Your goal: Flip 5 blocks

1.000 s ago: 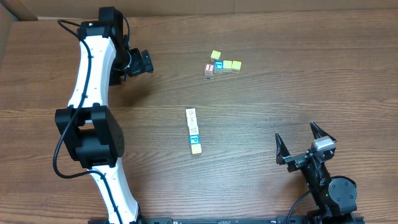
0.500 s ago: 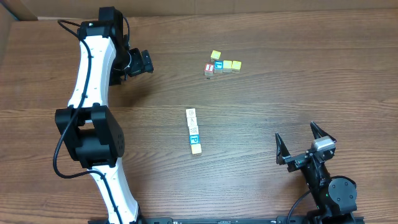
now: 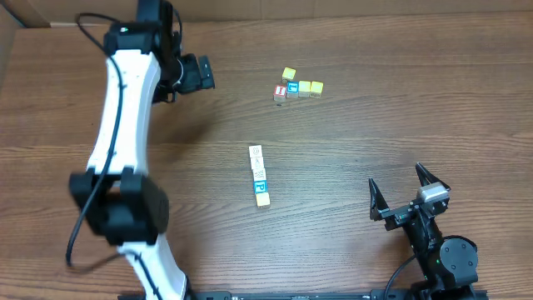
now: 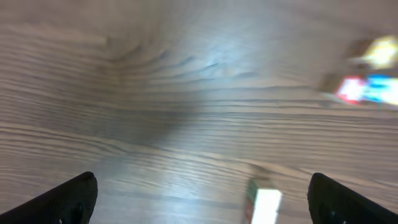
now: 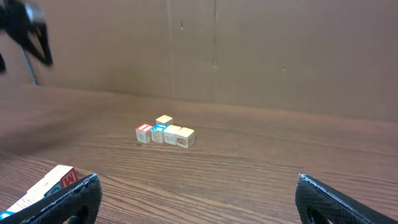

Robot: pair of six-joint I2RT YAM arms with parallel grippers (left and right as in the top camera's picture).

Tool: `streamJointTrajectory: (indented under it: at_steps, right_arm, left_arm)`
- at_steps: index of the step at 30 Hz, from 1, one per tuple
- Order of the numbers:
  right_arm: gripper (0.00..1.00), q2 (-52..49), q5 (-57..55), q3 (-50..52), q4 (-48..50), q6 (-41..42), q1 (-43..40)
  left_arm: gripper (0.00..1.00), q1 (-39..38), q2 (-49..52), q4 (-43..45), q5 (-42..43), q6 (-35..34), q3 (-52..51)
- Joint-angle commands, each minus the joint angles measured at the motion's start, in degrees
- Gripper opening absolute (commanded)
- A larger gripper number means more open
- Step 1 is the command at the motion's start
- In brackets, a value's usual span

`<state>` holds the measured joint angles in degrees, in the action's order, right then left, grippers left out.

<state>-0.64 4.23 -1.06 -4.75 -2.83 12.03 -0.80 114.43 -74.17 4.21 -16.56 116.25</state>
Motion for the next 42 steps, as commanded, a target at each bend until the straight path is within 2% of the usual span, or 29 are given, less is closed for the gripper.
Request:
streamJointTrajectory:
  at_steps: [1,19,26,36,42]
  right_arm:
    - [1.00,0.46,-0.26,0.59,0.20,-0.22,-0.22]
    - [1.00,0.46,-0.26,0.59,0.22,-0.22,-0.22]
    - [1.00,0.46,-0.26,0.59,0.20,-0.22,-0.22]
    - [1.00,0.46,-0.26,0.59,0.20,-0.22,-0.22]
    - [1.00,0.46,-0.26,0.59,0.20,-0.22,-0.22]
  left_arm:
    - [1.00,0.15,-10.29,-0.13,-0.35,0.26,0.79]
    - [1.00,3.43,-42.58,-1.20,-3.17,0.31,0.74]
    - [1.00,4.28,-53.22,-4.68,-3.32,0.28,-1.51]
    - [1.00,4.28,-70.95,-5.07,-3.39,0.26,-19.43]
    - [1.00,4.28,-80.96,1.75,-3.37,0.26,-33.46]
